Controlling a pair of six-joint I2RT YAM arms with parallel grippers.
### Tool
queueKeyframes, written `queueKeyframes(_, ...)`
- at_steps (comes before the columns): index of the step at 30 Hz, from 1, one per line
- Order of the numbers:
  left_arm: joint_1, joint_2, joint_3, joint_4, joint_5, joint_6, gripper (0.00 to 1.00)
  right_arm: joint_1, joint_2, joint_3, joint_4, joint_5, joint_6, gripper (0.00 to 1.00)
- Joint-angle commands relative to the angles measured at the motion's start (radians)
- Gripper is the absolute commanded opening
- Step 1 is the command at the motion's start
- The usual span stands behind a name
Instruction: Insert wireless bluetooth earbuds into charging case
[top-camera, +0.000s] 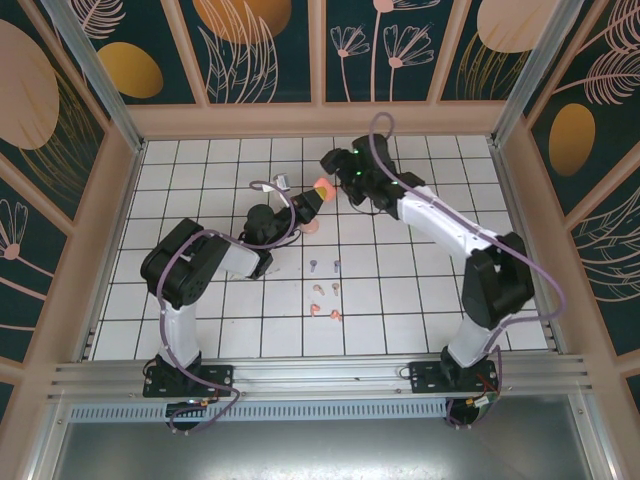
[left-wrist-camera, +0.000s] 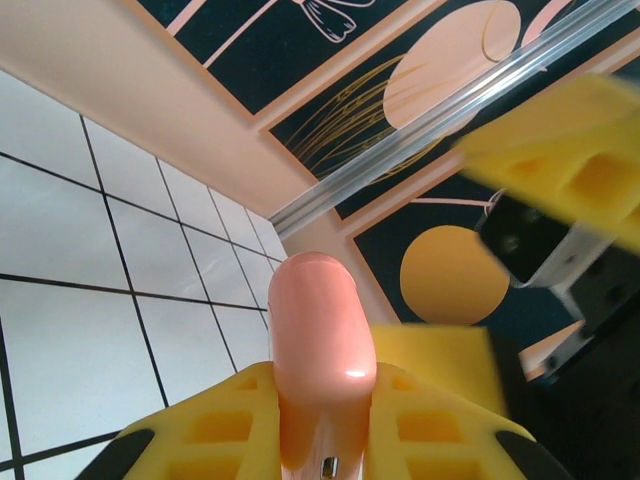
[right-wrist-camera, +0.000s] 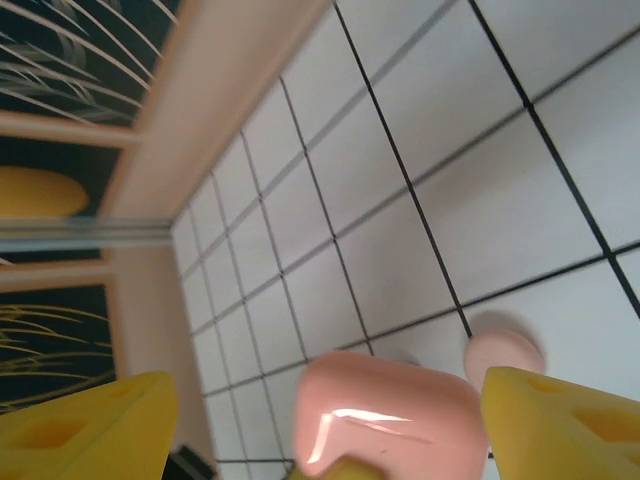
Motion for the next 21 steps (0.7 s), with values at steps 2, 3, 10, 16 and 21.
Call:
queueKeyframes(2,-0.002,-0.097,-0.005,-0.087,0.06,0.049,0.0,-0.061,-0.149,-0.12,0.083,0.009,-0.103,0.8)
queueKeyframes(3,-0.001,-0.119,0.003,-0.138,0.083,0.079,0.0,-0.076,-0.179,-0.158,0.103,0.001,-0.138,0.8)
queueKeyframes(10,0.003,-0.244,0.083,-0.525,0.234,0.334,0.0,-0.134,-0.428,-0.518,0.326,-0.121,-0.454,0.8)
queueKeyframes(16,0.012,-0.277,0.135,-0.658,0.392,0.427,0.0,-0.136,-0.562,-0.675,0.409,-0.272,-0.662,0.8)
queueKeyframes(21,0.014,-0.257,0.165,-0.679,0.529,0.436,0.0,-0.152,-0.553,-0.676,0.405,-0.395,-0.75,0.8)
